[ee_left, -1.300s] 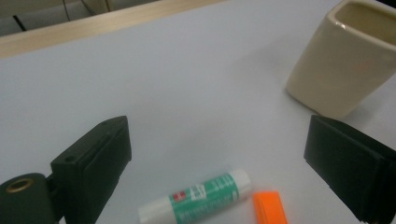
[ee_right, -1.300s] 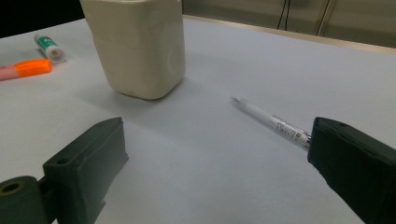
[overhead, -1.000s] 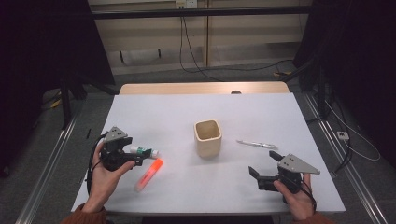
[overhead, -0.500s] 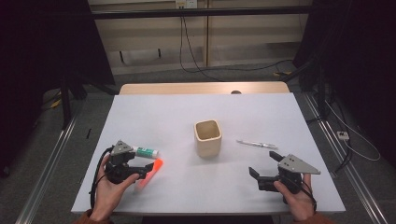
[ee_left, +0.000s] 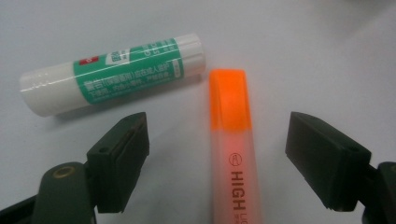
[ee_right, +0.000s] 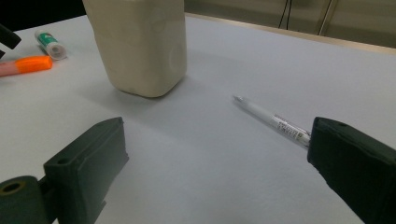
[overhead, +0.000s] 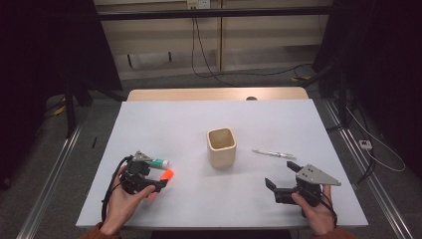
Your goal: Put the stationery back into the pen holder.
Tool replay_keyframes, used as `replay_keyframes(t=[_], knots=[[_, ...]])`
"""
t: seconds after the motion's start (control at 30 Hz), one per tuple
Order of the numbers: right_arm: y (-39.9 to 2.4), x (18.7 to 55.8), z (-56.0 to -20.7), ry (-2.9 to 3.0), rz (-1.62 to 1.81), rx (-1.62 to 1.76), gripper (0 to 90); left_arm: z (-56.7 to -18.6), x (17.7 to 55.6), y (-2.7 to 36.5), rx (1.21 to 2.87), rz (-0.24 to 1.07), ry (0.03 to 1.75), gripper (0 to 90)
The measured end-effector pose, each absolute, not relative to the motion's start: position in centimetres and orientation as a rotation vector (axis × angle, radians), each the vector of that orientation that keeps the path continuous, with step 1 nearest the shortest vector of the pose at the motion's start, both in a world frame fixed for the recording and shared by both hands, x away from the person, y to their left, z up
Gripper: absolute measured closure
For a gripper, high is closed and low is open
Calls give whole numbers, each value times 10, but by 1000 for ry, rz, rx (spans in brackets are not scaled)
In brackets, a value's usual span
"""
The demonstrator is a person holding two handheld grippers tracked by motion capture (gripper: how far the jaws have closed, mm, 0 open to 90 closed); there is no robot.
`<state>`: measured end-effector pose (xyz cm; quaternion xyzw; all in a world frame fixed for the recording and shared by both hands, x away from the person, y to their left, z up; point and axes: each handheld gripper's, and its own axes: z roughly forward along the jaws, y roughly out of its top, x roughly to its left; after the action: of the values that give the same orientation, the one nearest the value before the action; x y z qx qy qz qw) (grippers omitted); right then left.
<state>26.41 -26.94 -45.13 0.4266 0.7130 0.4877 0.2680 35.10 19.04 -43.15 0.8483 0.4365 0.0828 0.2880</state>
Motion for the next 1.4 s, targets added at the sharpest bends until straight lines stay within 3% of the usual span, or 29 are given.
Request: replay_keyframes(t=[0.23,0.4,0.63,1.0,1.17,1.4], knots=[[-269,264,-451,1924,1315,1151,44,-434,359,180,2357,202,1143,265],[-269,264,-451,1926,1316,1149,44,-438,362,173,2405,194,1126,354],[-269,264,-451,1930,1316,1145,44,-440,360,169,2433,260,1100,426],[-269,264,-451,1930,1314,1143,44,-438,364,168,2450,212,1107,537],[-269,264,-451,1932,1316,1143,44,-438,364,170,2445,204,1109,655],[-269,264,-451,1932,1314,1147,44,-436,366,171,2456,179,1091,671]])
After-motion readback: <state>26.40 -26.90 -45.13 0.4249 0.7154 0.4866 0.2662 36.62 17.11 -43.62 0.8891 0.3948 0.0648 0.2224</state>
